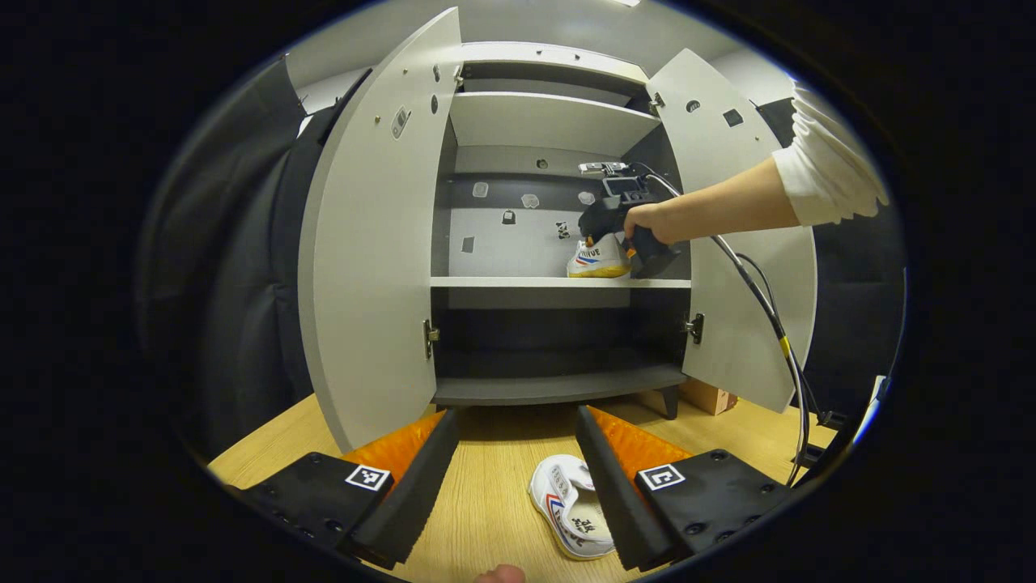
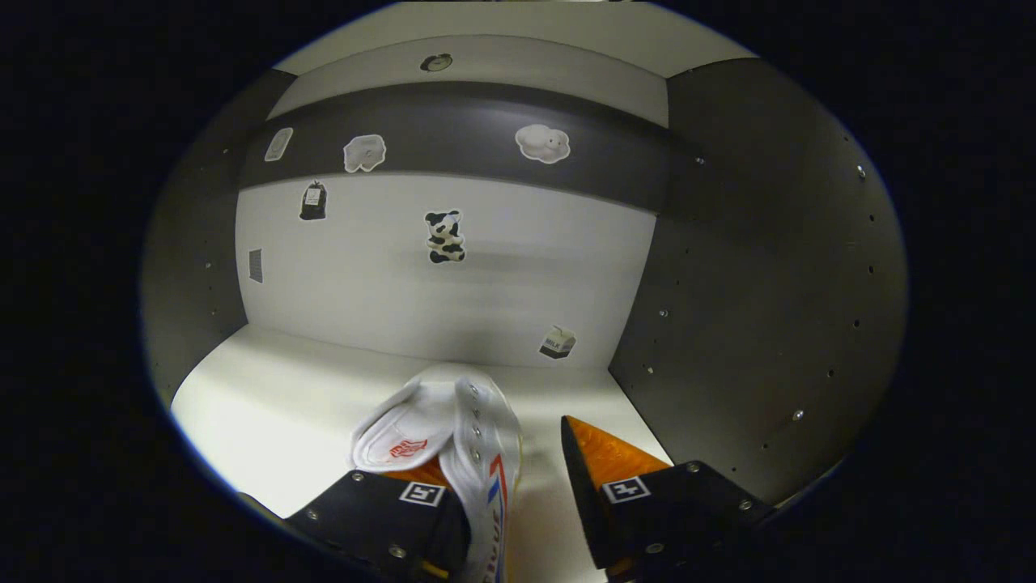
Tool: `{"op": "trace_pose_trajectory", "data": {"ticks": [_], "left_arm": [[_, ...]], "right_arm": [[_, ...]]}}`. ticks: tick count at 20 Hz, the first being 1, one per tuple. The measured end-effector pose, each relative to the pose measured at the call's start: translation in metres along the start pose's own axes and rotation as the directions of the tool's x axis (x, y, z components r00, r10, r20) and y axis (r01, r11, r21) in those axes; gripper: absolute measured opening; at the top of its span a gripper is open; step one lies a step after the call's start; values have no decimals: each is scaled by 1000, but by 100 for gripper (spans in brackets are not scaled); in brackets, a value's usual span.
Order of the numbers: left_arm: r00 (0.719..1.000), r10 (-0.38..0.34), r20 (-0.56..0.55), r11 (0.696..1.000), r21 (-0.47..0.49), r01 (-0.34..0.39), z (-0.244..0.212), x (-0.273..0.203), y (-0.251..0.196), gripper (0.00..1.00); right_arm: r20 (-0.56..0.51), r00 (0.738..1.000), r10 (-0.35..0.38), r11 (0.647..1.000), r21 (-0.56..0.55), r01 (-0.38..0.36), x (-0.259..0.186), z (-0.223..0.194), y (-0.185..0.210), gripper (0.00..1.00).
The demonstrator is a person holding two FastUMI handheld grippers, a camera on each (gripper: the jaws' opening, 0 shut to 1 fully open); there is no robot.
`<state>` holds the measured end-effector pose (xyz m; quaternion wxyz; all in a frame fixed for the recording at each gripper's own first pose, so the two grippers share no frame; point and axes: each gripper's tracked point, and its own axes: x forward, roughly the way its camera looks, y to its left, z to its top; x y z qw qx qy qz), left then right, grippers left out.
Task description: Grab one shoe with the right hand and put it into the shoe cabinet, grab the other shoe with the left hand and put it into the shoe cabinet; then close the right door with the right hand and the left door with the left hand.
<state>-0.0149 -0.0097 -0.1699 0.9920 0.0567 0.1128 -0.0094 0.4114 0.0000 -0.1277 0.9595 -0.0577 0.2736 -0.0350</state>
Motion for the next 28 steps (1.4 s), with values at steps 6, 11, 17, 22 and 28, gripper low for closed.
{"op": "trace_pose_trajectory", "data": {"ticks": [6,11,17,22,28], "left_arm": [[1000,-16,18,1000,-14,17,7,-1,-5,95],[999,-27,21,999,-24,27,9,-3,-10,99],[1000,2,25,1000,-25,-2,18,-4,-4,95],[999,35,8,998,-46,-35,16,-6,-5,99],[998,33,-51,999,-32,-35,2,-5,-15,99]], "right_arm": [[40,998,50,999,16,-51,-47,7,-14,94],[178,977,117,992,16,-122,-122,33,-9,94],[352,911,215,966,64,-252,-237,25,-8,94],[426,879,215,960,74,-270,-296,-43,-23,94],[426,892,154,976,76,-205,-329,-143,-44,94]]}}
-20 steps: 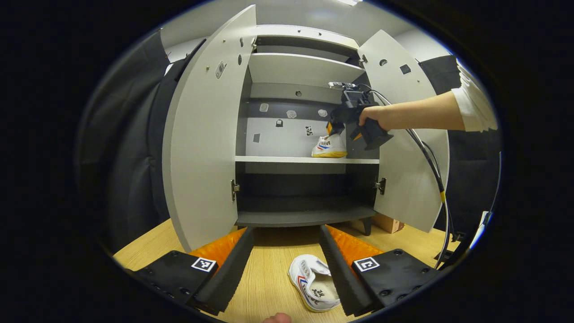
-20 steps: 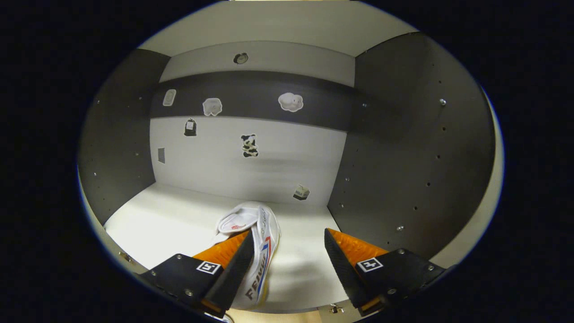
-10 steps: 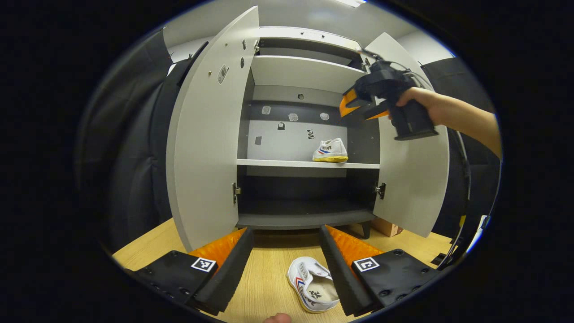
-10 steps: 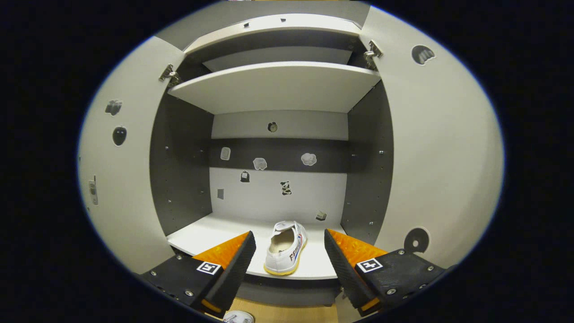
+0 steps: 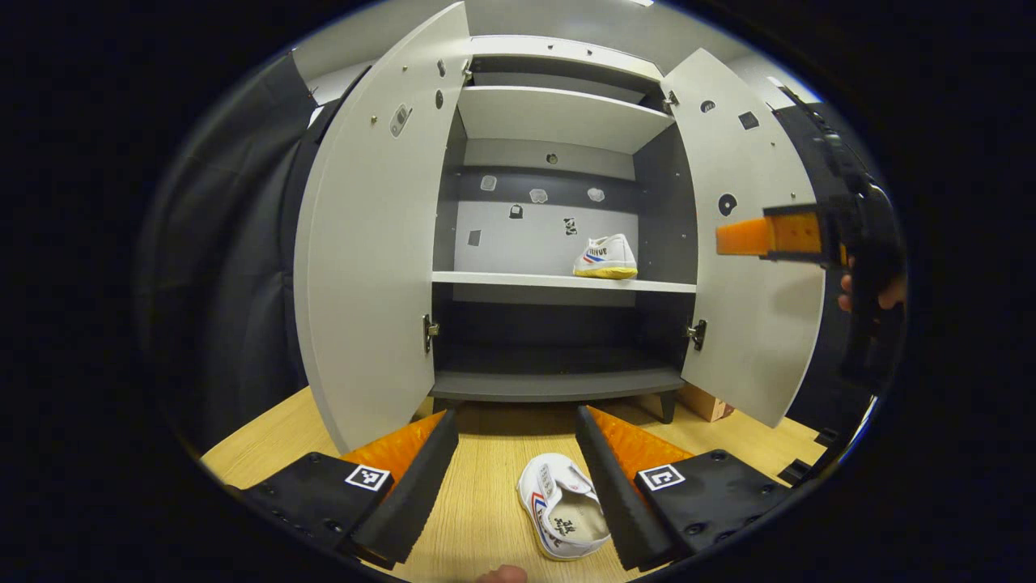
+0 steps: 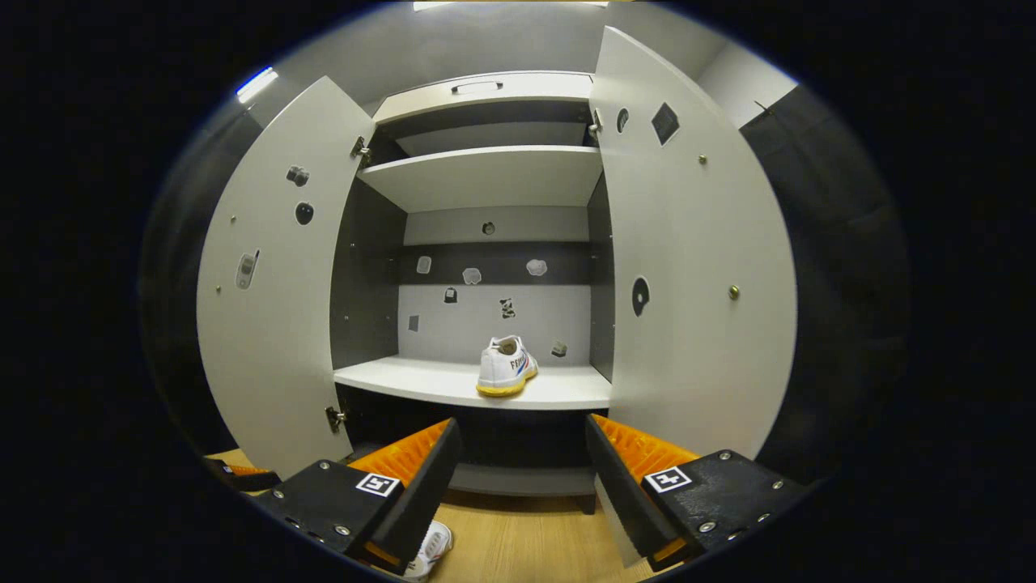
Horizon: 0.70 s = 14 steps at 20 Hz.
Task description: Grab one shoe with the right hand and put it into the shoe cabinet, grab the other shoe with the left hand and put it into the shoe cabinet; then close the right door with the right hand and the left door with the left hand.
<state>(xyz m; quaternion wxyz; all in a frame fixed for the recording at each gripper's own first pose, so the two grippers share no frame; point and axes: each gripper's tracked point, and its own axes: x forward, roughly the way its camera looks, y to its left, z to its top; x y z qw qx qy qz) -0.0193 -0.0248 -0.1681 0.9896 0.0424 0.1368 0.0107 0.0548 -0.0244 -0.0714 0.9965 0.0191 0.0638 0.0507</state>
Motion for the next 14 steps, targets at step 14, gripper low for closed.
{"op": "trace_pose_trajectory", "data": {"ticks": [14], "left_arm": [[860,-38,-508,997,41,68,-186,39,-14,96]], "right_arm": [[35,999,20,997,-79,-17,-42,-12,12,94]]}}
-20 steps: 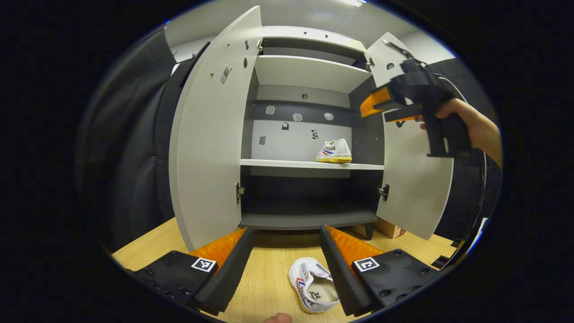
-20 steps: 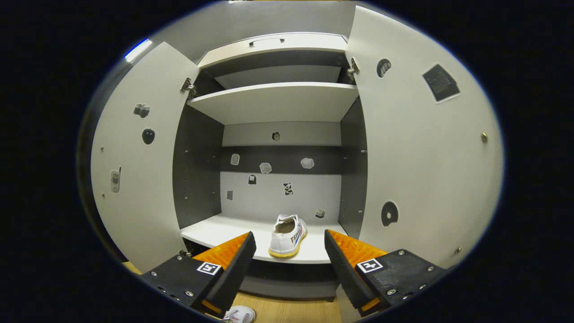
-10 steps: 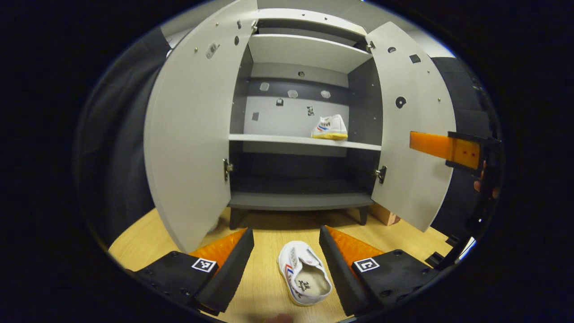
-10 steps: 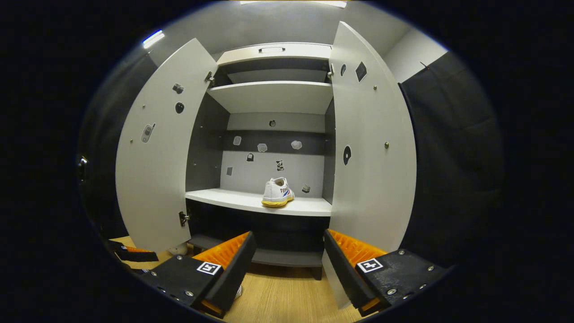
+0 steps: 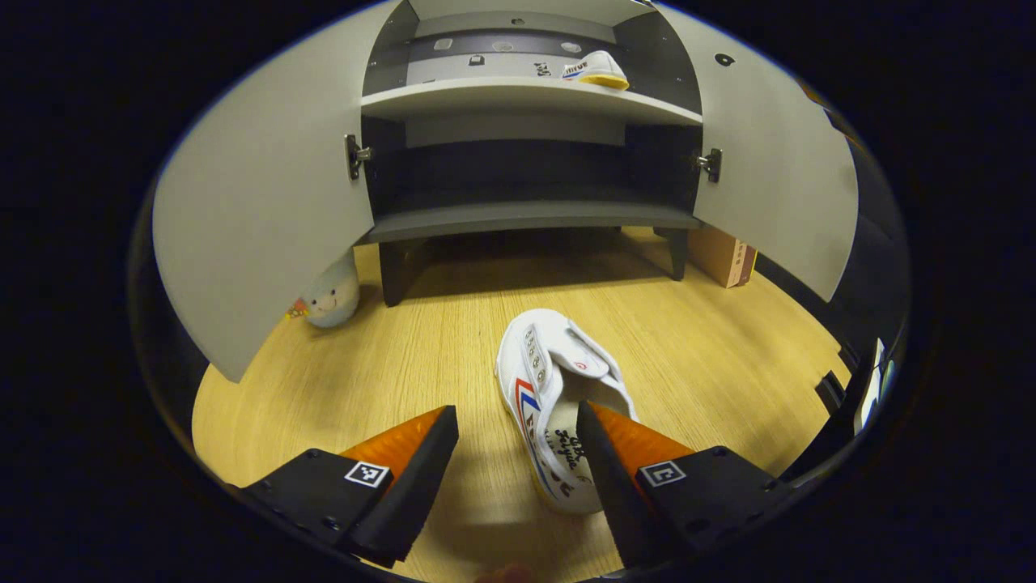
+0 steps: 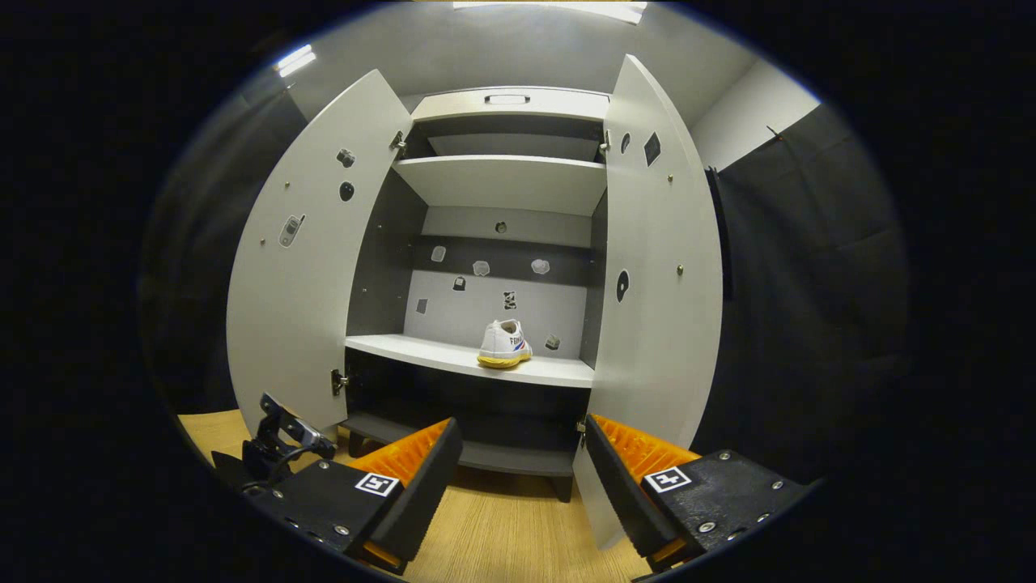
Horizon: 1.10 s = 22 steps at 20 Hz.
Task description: Grab one shoe with the right hand and put it into the shoe cabinet, grab the other shoe with the left hand and put it into the shoe cabinet; then close the right door with the right hand and the left door with the left hand.
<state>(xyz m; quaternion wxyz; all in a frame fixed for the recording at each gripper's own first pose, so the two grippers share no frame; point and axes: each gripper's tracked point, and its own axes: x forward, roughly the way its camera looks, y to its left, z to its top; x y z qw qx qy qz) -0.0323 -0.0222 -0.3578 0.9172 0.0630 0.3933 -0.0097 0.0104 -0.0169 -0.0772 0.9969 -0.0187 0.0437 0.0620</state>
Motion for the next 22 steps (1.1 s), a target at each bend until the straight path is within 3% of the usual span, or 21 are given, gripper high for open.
{"op": "trace_pose_trajectory", "data": {"ticks": [6,12,14,15,17,21,22], "left_arm": [[1000,23,3,998,-64,-23,6,53,11,96],[999,13,33,999,-42,-12,17,79,10,100],[999,19,48,999,-36,-17,19,78,10,96],[998,9,66,999,-44,-6,22,76,7,87],[996,29,82,998,-54,-25,24,72,8,44],[997,9,74,998,-65,-4,25,53,5,19],[995,14,97,997,-83,-6,34,38,5,17]], "right_arm": [[-9,1000,-23,1000,1,23,-1,5,-12,94],[-2,999,-36,999,-14,36,-1,11,-16,94],[-8,999,-33,999,-12,33,1,8,-14,94],[-12,1000,-28,1000,-7,28,3,7,-12,94],[-14,1000,-18,1000,1,18,4,4,-8,94],[-4,1000,-2,1000,-2,2,5,6,-4,94],[-2,1000,-1,1000,-2,1,5,7,-4,94]]}}
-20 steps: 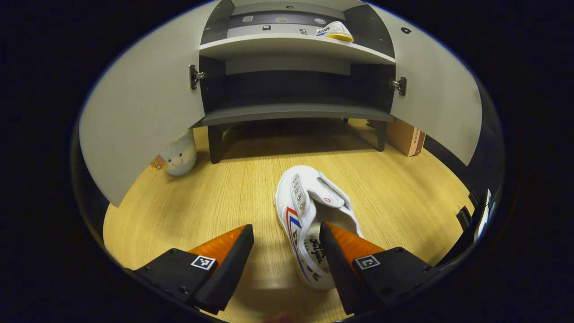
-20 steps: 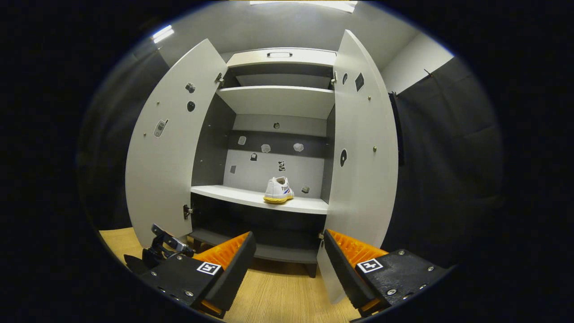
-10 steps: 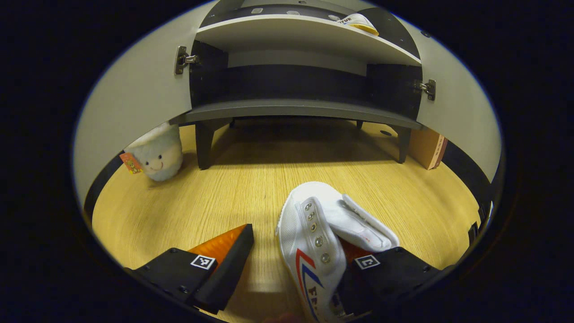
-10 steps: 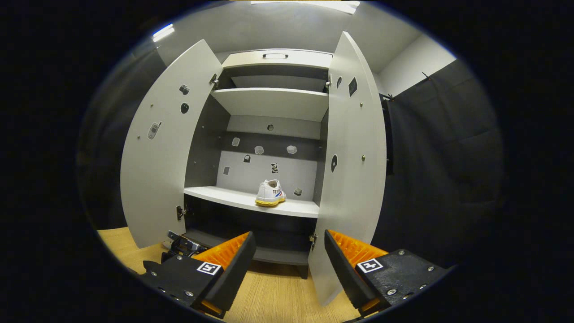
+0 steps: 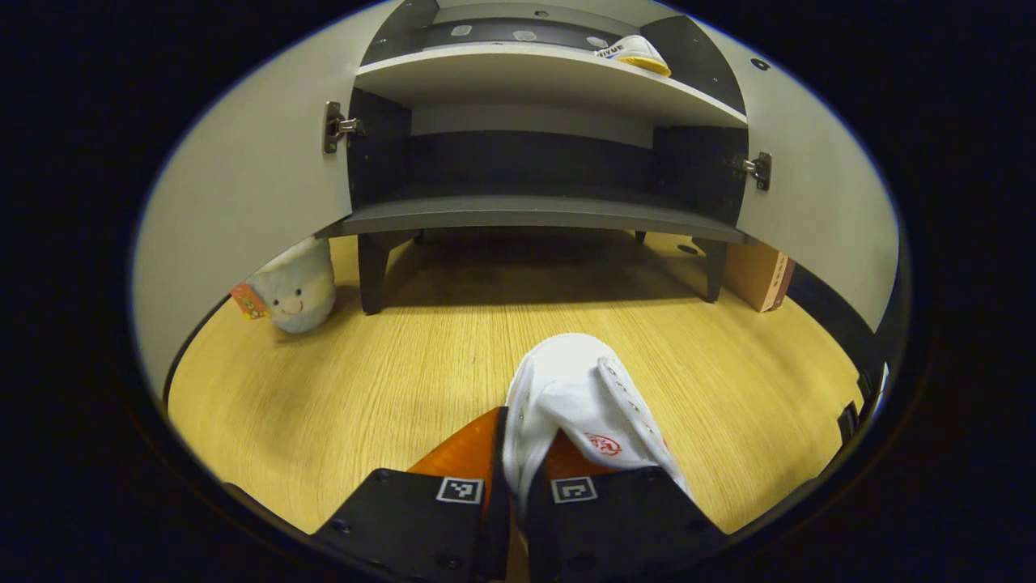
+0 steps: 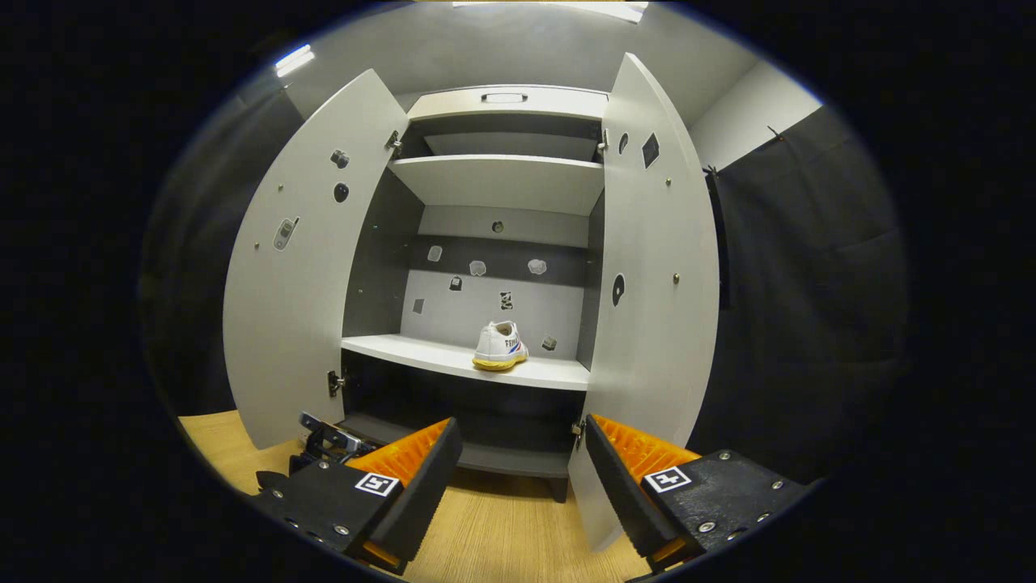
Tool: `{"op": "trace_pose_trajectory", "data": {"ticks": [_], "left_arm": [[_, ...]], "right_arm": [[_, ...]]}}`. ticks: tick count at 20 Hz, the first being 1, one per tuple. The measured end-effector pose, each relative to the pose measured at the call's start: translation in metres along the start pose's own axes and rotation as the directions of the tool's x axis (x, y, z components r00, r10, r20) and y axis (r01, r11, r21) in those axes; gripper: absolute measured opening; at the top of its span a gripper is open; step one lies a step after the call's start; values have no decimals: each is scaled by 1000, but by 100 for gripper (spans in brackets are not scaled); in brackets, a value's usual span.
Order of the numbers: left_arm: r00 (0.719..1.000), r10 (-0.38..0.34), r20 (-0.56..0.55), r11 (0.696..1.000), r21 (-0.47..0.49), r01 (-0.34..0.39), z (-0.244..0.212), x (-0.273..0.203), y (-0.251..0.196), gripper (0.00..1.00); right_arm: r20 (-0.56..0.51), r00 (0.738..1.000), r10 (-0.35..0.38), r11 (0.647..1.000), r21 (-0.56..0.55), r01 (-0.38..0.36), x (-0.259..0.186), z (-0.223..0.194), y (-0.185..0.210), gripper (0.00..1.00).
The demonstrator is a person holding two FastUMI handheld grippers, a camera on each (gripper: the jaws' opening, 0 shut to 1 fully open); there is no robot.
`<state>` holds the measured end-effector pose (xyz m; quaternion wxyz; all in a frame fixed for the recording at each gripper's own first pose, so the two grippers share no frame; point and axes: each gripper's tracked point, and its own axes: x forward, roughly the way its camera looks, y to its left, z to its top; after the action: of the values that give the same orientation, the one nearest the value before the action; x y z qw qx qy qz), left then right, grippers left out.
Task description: Grab one shoe with the right hand and put it into the shoe cabinet, grab the other shoe with the left hand and put it into the shoe cabinet; then close the right door with the right hand and the left door with the left hand.
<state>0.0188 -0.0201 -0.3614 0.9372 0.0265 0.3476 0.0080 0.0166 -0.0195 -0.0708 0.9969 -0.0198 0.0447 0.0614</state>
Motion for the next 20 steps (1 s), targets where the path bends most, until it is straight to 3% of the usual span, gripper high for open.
{"op": "trace_pose_trajectory", "data": {"ticks": [3,6,11,14,15,18,20], "left_arm": [[991,49,125,999,-7,-49,58,-60,6,17],[966,60,252,998,-7,-60,145,-120,2,16],[911,31,411,1000,-11,-29,308,-147,-1,16],[870,53,491,998,7,-65,389,-130,-2,16],[870,55,490,998,-1,-63,401,-116,0,16],[904,65,422,998,-18,-64,435,-60,0,16],[919,100,381,994,-5,-106,450,-18,7,16]], "right_arm": [[6,1000,-4,1000,6,4,-1,2,-2,94],[13,1000,-10,1000,18,10,0,3,-4,94],[31,999,-13,999,31,12,-2,9,-5,94],[40,999,-21,999,31,20,-4,14,-7,94],[41,999,-21,999,38,20,-6,16,-7,94],[37,999,-33,999,34,31,-9,20,-13,94],[38,998,-47,999,18,47,-11,23,-18,94]]}}
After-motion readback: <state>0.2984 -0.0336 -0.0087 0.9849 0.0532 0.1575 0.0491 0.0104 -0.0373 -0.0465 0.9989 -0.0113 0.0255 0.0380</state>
